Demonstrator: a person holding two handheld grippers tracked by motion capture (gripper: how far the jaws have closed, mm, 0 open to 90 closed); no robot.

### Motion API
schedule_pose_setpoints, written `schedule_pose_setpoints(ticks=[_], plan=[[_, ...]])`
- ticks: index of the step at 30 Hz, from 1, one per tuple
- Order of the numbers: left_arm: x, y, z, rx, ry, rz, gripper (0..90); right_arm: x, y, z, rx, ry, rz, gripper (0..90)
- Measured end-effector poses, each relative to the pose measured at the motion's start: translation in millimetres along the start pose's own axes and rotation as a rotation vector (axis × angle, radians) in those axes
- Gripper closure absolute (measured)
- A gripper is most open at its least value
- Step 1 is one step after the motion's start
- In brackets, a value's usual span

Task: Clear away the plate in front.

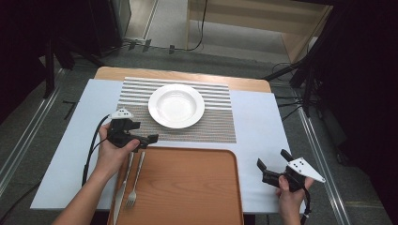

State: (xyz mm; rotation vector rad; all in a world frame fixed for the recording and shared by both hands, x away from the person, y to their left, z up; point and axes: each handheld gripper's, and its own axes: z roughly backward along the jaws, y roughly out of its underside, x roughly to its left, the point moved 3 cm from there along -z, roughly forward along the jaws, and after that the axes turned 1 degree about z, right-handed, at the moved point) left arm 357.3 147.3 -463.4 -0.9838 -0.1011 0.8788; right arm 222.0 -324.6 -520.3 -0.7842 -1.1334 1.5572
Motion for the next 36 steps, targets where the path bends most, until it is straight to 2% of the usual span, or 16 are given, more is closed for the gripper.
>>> schedule_pose_setpoints(ticks=[7,11,15,21,27,31,36], plan=[[11.2,-13.5,-10.5,-0.009,0.007,0.023,0.0,1.5,1.2,-0.9,-0.001,-0.013,0.006,0.0],[15.8,-21.3,-17.9,-0.009,0.010,0.048,0.0,4.1,2.5,-1.7,0.003,-0.023,0.027,0.0],[19.9,-27.1,-26.7,0.001,-0.004,0.049,0.0,5.5,2.7,-1.9,-0.001,-0.032,0.038,0.0],[24.0,-37.3,-37.4,0.009,-0.022,0.041,0.0,5.6,2.8,0.2,-0.007,-0.040,0.030,0.0],[29.5,-46.6,-43.7,0.007,-0.040,0.050,0.0,5.8,2.4,0.2,-0.007,-0.043,0.027,0.0],[39.2,-51.8,-50.5,0.008,-0.048,0.074,0.0,5.2,2.0,0.0,-0.008,-0.047,0.027,0.0],[48.9,-50.5,-60.2,0.027,-0.062,0.097,0.0,5.2,1.9,0.1,-0.008,-0.050,0.027,0.0]])
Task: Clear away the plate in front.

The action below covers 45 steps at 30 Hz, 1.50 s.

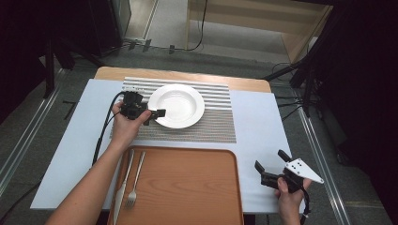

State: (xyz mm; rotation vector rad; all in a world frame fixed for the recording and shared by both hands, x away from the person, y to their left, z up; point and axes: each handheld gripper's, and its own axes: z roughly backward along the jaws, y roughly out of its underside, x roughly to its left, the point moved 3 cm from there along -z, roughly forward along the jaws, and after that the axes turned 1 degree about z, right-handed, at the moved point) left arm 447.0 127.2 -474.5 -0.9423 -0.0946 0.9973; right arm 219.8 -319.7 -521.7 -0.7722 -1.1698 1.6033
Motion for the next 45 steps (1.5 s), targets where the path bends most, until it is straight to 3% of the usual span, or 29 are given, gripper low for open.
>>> schedule_pose_setpoints(ticks=[23,25,28,32,39,45], plan=[[29.8,-13.1,-31.9,0.036,-0.046,0.106,5.3,0.3,0.6,-0.7,0.002,-0.004,0.003,0.0],[34.9,-12.6,-33.7,0.035,-0.047,0.123,9.8,0.3,0.6,-0.8,0.002,-0.005,0.004,0.0],[43.0,-11.9,-37.0,0.035,-0.011,0.168,15.8,0.2,0.6,-0.9,0.002,-0.006,0.005,0.0],[45.6,-12.6,-41.6,0.036,0.006,0.191,20.4,0.1,0.7,-1.0,0.002,-0.006,0.004,0.0],[45.3,-10.9,-51.0,0.072,-0.009,0.207,28.4,0.2,1.0,-1.0,0.004,-0.004,0.001,0.0],[45.6,-8.9,-54.4,0.093,-0.051,0.216,39.7,0.0,1.4,-2.6,0.009,0.002,0.006,0.0]])
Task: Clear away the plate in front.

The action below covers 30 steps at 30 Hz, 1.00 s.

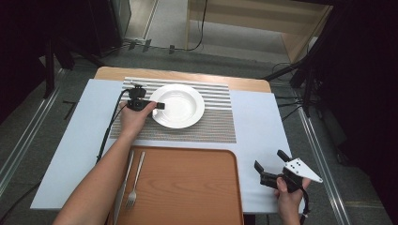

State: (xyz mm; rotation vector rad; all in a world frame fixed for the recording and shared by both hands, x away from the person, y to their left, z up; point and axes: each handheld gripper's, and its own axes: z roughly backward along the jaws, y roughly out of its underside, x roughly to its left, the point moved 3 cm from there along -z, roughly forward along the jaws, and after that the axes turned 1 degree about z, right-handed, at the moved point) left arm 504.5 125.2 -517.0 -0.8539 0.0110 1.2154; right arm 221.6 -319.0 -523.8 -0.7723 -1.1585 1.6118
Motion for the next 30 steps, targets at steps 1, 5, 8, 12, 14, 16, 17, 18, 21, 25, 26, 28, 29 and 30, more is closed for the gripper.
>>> schedule_pose_setpoints(ticks=[1,5,8,12,14,16,17,18,21,25,26,28,29,30], plan=[[0.7,-0.3,0.3,0.002,-0.008,0.012,42.2,0.2,0.0,-0.1,0.002,0.000,0.000,0.0],[3.5,-0.6,1.3,0.006,-0.043,0.022,53.8,0.2,0.1,-0.7,0.004,0.002,0.001,0.0],[3.8,-0.3,2.0,0.007,-0.058,0.010,58.6,0.1,0.2,-0.6,0.004,0.003,-0.003,0.0],[2.2,-0.1,2.1,0.003,-0.074,-0.002,58.0,-0.4,0.2,-0.5,0.006,0.018,-0.007,0.0],[2.4,0.0,2.6,0.001,-0.066,0.000,58.3,-0.8,0.4,-0.6,0.007,0.021,-0.008,0.0],[2.4,-0.2,5.0,-0.004,-0.043,0.001,59.0,-0.8,0.4,-0.6,0.007,0.022,-0.008,0.0],[1.8,-0.6,6.2,-0.015,-0.030,0.013,60.1,-0.9,0.4,-0.7,0.007,0.022,-0.008,0.0],[1.5,-0.9,8.3,-0.015,-0.020,0.006,61.1,-1.0,0.5,-0.7,0.008,0.022,-0.008,0.0],[-1.8,-0.8,13.6,-0.026,0.003,-0.008,62.7,-1.3,0.5,-1.2,0.008,0.024,-0.006,0.0],[-4.2,1.5,19.1,-0.031,0.069,-0.014,66.1,-1.2,0.4,-1.7,0.011,0.033,-0.005,0.0],[-4.3,1.8,20.3,-0.031,0.098,-0.011,67.4,-1.3,0.4,-1.9,0.011,0.033,-0.001,0.0],[-6.4,3.4,19.7,-0.010,0.143,-0.011,71.9,-0.9,0.3,-2.0,0.012,0.035,0.001,0.0],[-8.5,4.8,18.9,0.002,0.140,-0.033,73.2,-0.6,0.3,-1.9,0.014,0.035,-0.001,0.0],[-10.4,6.1,18.7,0.010,0.140,-0.052,74.8,-0.5,0.3,-2.0,0.014,0.036,0.000,0.0]])
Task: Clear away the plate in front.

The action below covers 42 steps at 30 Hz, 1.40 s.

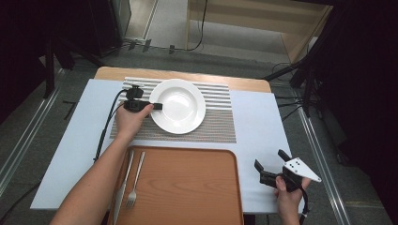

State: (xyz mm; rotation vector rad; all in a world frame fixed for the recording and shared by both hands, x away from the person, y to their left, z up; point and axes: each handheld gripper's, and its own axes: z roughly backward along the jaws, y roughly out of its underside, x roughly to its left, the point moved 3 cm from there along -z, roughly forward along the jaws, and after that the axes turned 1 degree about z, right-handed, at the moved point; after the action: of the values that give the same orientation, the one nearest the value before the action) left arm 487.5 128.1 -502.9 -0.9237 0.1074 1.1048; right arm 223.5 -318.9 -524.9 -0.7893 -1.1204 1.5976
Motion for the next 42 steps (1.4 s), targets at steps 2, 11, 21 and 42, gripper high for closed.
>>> schedule_pose_setpoints(ticks=[2,11,21,42], plan=[[-2.7,0.8,0.4,0.005,0.009,-0.021,77.4,0.1,0.1,0.0,0.001,0.002,0.002,0.0],[-5.6,-1.1,-0.1,-0.001,-0.001,0.045,78.7,0.2,0.3,0.2,0.002,0.003,0.006,0.0],[-7.3,-4.9,-0.9,-0.043,-0.002,0.127,81.0,-0.1,-0.2,1.0,-0.008,0.001,0.006,0.0],[-20.2,-11.2,22.8,-0.103,0.086,0.127,80.8,0.1,-0.6,1.3,-0.016,0.000,0.007,0.0]])
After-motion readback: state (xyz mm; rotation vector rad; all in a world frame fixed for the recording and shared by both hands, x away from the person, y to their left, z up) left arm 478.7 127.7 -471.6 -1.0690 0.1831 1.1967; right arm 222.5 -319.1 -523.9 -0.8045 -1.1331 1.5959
